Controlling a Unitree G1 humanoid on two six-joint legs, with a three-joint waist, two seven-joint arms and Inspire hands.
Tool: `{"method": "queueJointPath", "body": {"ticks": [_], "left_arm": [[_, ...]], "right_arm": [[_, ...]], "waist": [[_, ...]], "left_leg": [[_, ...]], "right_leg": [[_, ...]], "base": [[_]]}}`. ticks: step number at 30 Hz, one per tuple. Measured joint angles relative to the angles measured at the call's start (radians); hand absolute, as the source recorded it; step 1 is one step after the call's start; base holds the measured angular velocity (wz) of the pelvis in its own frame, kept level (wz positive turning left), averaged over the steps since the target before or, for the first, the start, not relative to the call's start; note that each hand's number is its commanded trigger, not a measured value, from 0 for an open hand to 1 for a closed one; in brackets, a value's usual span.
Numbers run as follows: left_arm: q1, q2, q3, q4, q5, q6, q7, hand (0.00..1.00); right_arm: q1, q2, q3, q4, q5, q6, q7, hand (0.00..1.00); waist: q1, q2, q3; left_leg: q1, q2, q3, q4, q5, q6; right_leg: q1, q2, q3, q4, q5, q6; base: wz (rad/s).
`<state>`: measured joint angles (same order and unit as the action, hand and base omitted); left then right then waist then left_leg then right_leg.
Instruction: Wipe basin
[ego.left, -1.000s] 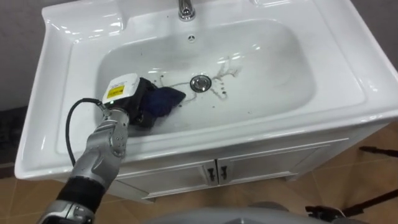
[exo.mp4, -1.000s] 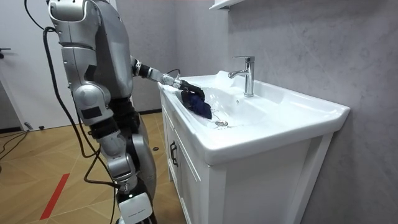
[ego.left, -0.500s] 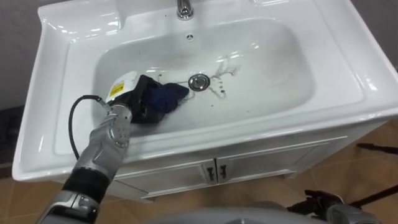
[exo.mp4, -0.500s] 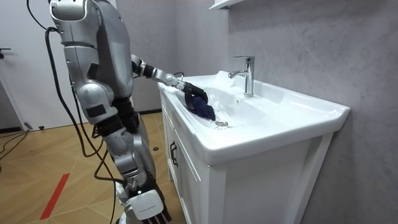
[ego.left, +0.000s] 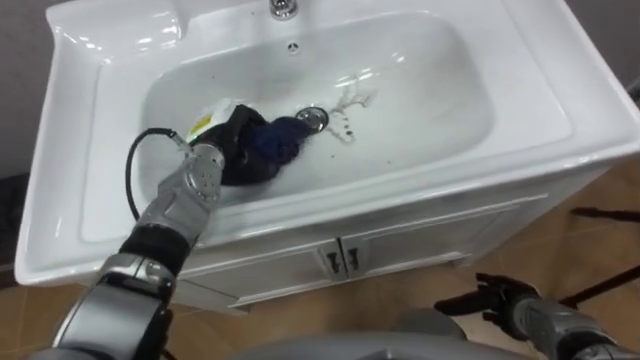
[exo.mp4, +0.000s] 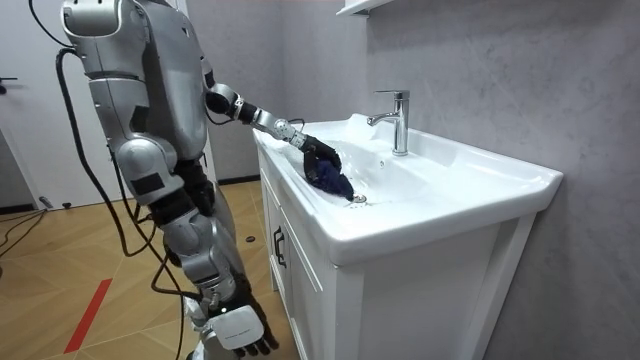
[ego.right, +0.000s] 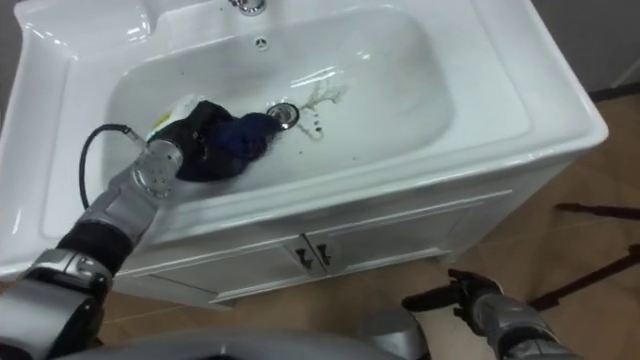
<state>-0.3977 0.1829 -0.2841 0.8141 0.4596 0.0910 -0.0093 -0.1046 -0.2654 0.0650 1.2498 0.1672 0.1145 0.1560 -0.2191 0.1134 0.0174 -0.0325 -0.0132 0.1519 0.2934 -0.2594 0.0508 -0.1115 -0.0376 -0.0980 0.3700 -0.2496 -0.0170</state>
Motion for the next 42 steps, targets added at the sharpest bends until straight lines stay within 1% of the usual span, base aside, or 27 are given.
{"method": "queueJointPath", "body": {"ticks": [1, 2, 3, 4, 5, 7, 9, 12, 13, 14, 15, 16, 18, 19, 21, 22, 24, 26, 28, 31, 34, 36, 39, 40, 41, 42], "left_arm": [[-0.024, -0.009, 0.000, 0.022, -0.027, -0.009, 0.000, 1.00], [-0.035, -0.012, 0.000, 0.033, -0.043, -0.013, 0.000, 1.00], [-0.056, -0.017, -0.001, 0.052, -0.081, -0.022, 0.001, 1.00], [-0.074, -0.023, -0.002, 0.077, -0.116, -0.036, 0.001, 1.00], [-0.084, -0.029, -0.002, 0.091, -0.131, -0.040, 0.001, 1.00], [-0.119, -0.054, -0.004, 0.137, -0.192, -0.058, 0.001, 1.00], [-0.134, -0.062, -0.012, 0.153, -0.214, -0.071, 0.001, 1.00], [-0.149, -0.063, -0.017, 0.148, -0.234, -0.084, 0.002, 1.00], [-0.153, -0.064, -0.017, 0.145, -0.238, -0.085, 0.002, 1.00], [-0.162, -0.065, -0.017, 0.140, -0.268, -0.086, 0.002, 1.00], [-0.169, -0.071, -0.017, 0.140, -0.286, -0.087, 0.003, 1.00], [-0.175, -0.079, -0.017, 0.145, -0.303, -0.094, 0.005, 1.00], [-0.181, -0.083, -0.017, 0.145, -0.317, -0.110, 0.008, 1.00], [-0.181, -0.083, -0.017, 0.145, -0.321, -0.116, 0.010, 1.00], [-0.186, -0.084, -0.017, 0.126, -0.340, -0.128, 0.022, 1.00], [-0.185, -0.084, -0.017, 0.126, -0.361, -0.133, 0.033, 1.00], [-0.182, -0.084, -0.018, 0.123, -0.393, -0.136, 0.049, 1.00], [-0.189, -0.085, -0.027, 0.120, -0.431, -0.140, 0.070, 1.00], [-0.201, -0.088, -0.035, 0.113, -0.432, -0.152, 0.096, 1.00], [-0.202, -0.087, -0.035, 0.115, -0.439, -0.171, 0.124, 1.00], [-0.202, -0.087, -0.035, 0.118, -0.449, -0.185, 0.148, 1.00], [-0.204, -0.087, -0.035, 0.118, -0.448, -0.186, 0.162, 1.00], [-0.204, -0.087, -0.035, 0.120, -0.442, -0.193, 0.187, 1.00], [-0.206, -0.084, -0.035, 0.118, -0.420, -0.204, 0.200, 1.00], [-0.208, -0.084, -0.035, 0.118, -0.404, -0.207, 0.204, 1.00], [-0.211, -0.081, -0.035, 0.113, -0.365, -0.213, 0.220, 1.00]], "right_arm": [[-0.010, -0.004, 0.001, 0.014, 0.013, -0.008, -0.004, 0.00], [-0.017, -0.004, 0.000, 0.024, 0.013, -0.012, -0.004, 0.00], [-0.031, -0.005, 0.001, 0.034, 0.016, -0.014, -0.004, 0.00], [-0.039, -0.006, 0.001, 0.035, 0.015, -0.016, -0.004, 0.00], [-0.041, -0.006, 0.002, 0.035, 0.014, -0.017, -0.005, 0.00], [-0.046, -0.007, 0.012, 0.038, 0.015, -0.017, -0.013, 0.00], [-0.050, -0.007, 0.013, 0.041, 0.019, -0.017, -0.014, 0.00], [-0.075, -0.007, 0.014, 0.069, 0.024, -0.018, -0.013, 0.00], [-0.081, -0.007, 0.015, 0.076, 0.025, -0.017, -0.013, 0.00], [-0.092, -0.006, 0.023, 0.082, 0.030, -0.015, -0.013, 0.00], [-0.097, -0.006, 0.025, 0.083, 0.035, -0.016, -0.012, 0.00], [-0.100, -0.005, 0.025, 0.091, 0.053, -0.017, -0.013, 0.00], [-0.103, -0.005, 0.024, 0.101, 0.087, -0.019, -0.018, 0.00], [-0.104, -0.006, 0.024, 0.106, 0.104, -0.021, -0.022, 0.00], [-0.097, -0.008, 0.021, 0.112, 0.140, -0.027, -0.034, 0.00], [-0.090, -0.008, 0.021, 0.111, 0.161, -0.027, -0.034, 0.00], [-0.075, -0.013, 0.026, 0.109, 0.182, -0.027, -0.032, 0.00], [-0.065, -0.027, 0.042, 0.107, 0.182, -0.027, -0.033, 0.00], [-0.037, -0.049, 0.063, 0.114, 0.166, -0.025, -0.036, 0.00], [-0.014, -0.069, 0.092, 0.113, 0.128, -0.010, -0.046, 0.00], [0.001, -0.071, 0.127, 0.115, 0.089, 0.011, -0.047, 0.00], [-0.005, -0.067, 0.151, 0.114, 0.059, 0.019, -0.051, 0.00], [-0.013, -0.059, 0.151, 0.108, 0.011, 0.018, -0.068, 0.00], [-0.019, -0.059, 0.152, 0.104, 0.002, 0.018, -0.075, 0.00], [-0.022, -0.058, 0.152, 0.104, -0.002, 0.017, -0.079, 0.00], [-0.033, -0.058, 0.150, 0.104, -0.023, 0.018, -0.081, 0.00]], "waist": [[-0.009, 0.007, 0.0021], [-0.016, 0.011, 0.0022], [-0.026, 0.016, 0.0045], [-0.029, 0.019, 0.0065], [-0.034, 0.020, 0.0074], [-0.051, 0.024, 0.0104], [-0.060, 0.026, 0.0119], [-0.084, 0.026, 0.0143], [-0.083, 0.026, 0.0143], [-0.083, 0.027, 0.0156], [-0.083, 0.029, 0.0186], [-0.086, 0.033, 0.0209], [-0.087, 0.039, 0.0247], [-0.087, 0.039, 0.0251], [-0.090, 0.039, 0.0257], [-0.094, 0.040, 0.0261], [-0.099, 0.038, 0.0261], [-0.106, 0.040, 0.0273], [-0.118, 0.040, 0.0274], [-0.118, 0.041, 0.0281], [-0.122, 0.042, 0.0298], [-0.124, 0.041, 0.0298], [-0.127, 0.037, 0.0333], [-0.126, 0.037, 0.0335], [-0.127, 0.036, 0.0338], [-0.126, 0.033, 0.0357]], "left_leg": [[-0.017, -0.002, 0.012, 0.004, 0.002, 0.003], [-0.028, -0.004, 0.015, 0.009, 0.003, 0.004], [-0.044, -0.005, 0.028, 0.014, 0.004, 0.005], [-0.049, -0.004, 0.041, 0.013, 0.004, 0.005], [-0.051, -0.003, 0.044, 0.013, 0.004, 0.005], [-0.056, -0.001, 0.055, 0.013, 0.004, 0.005], [-0.062, 0.000, 0.064, 0.013, 0.004, 0.005], [-0.081, -0.004, 0.075, 0.014, 0.006, 0.008], [-0.087, -0.004, 0.082, 0.013, 0.007, 0.010], [-0.097, -0.004, 0.091, 0.014, 0.007, 0.010], [-0.103, -0.005, 0.095, 0.014, 0.008, 0.011], [-0.107, -0.006, 0.098, 0.014, 0.008, 0.011], [-0.120, -0.010, 0.099, 0.017, 0.009, 0.013], [-0.125, -0.013, 0.101, 0.018, 0.010, 0.014], [-0.151, -0.021, 0.128, 0.033, 0.011, 0.016], [-0.157, -0.021, 0.147, 0.033, 0.011, 0.017], [-0.162, -0.020, 0.165, 0.035, 0.011, 0.019], [-0.177, -0.021, 0.187, 0.037, 0.011, 0.021], [-0.204, -0.021, 0.206, 0.048, 0.009, 0.030], [-0.222, -0.020, 0.215, 0.054, 0.006, 0.034], [-0.239, -0.018, 0.214, 0.069, 0.005, 0.036], [-0.251, -0.015, 0.215, 0.077, 0.004, 0.036], [-0.263, -0.015, 0.217, 0.088, 0.003, 0.038], [-0.274, -0.015, 0.219, 0.095, 0.002, 0.039], [-0.280, -0.014, 0.219, 0.100, 0.001, 0.040], [-0.292, -0.011, 0.220, 0.110, -0.001, 0.042]], "right_leg": [[-0.026, -0.005, 0.003, 0.019, -0.004, -0.001], [-0.037, -0.007, 0.006, 0.029, -0.006, -0.001], [-0.058, -0.010, 0.011, 0.044, -0.008, -0.001], [-0.070, -0.011, 0.015, 0.050, -0.009, -0.002], [-0.073, -0.010, 0.016, 0.050, -0.009, -0.002], [-0.086, -0.010, 0.025, 0.050, -0.009, -0.002], [-0.094, -0.009, 0.029, 0.050, -0.009, -0.002], [-0.123, -0.014, 0.036, 0.067, -0.011, 0.001], [-0.133, -0.014, 0.042, 0.070, -0.011, 0.001], [-0.150, -0.014, 0.049, 0.078, -0.010, 0.002], [-0.159, -0.014, 0.056, 0.081, -0.009, 0.003], [-0.164, -0.014, 0.057, 0.083, -0.009, 0.003], [-0.183, -0.017, 0.063, 0.097, -0.012, 0.005], [-0.191, -0.019, 0.066, 0.106, -0.017, 0.007], [-0.231, -0.032, 0.068, 0.148, -0.033, 0.009], [-0.242, -0.033, 0.071, 0.155, -0.035, 0.010], [-0.255, -0.036, 0.077, 0.170, -0.039, 0.010], [-0.277, -0.046, 0.082, 0.187, -0.043, 0.013], [-0.308, -0.048, 0.080, 0.210, -0.048, 0.016], [-0.332, -0.050, 0.081, 0.227, -0.048, 0.014], [-0.347, -0.051, 0.080, 0.239, -0.049, 0.012], [-0.355, -0.050, 0.080, 0.240, -0.047, 0.010], [-0.370, -0.052, 0.083, 0.253, -0.047, 0.009], [-0.382, -0.053, 0.084, 0.259, -0.047, 0.010], [-0.388, -0.053, 0.084, 0.262, -0.047, 0.009], [-0.397, -0.051, 0.088, 0.265, -0.044, 0.010]], "base": [[-0.11], [-0.07], [-0.19], [-0.21], [-0.18], [-0.06], [-0.08], [-0.01], [-0.14], [-0.18], [-0.16], [-0.08], [0.00], [0.06], [0.09], [0.05], [-0.03], [0.00], [0.12], [-0.04], [0.00], [0.00], [0.00], [0.00], [0.00], [0.00]]}}
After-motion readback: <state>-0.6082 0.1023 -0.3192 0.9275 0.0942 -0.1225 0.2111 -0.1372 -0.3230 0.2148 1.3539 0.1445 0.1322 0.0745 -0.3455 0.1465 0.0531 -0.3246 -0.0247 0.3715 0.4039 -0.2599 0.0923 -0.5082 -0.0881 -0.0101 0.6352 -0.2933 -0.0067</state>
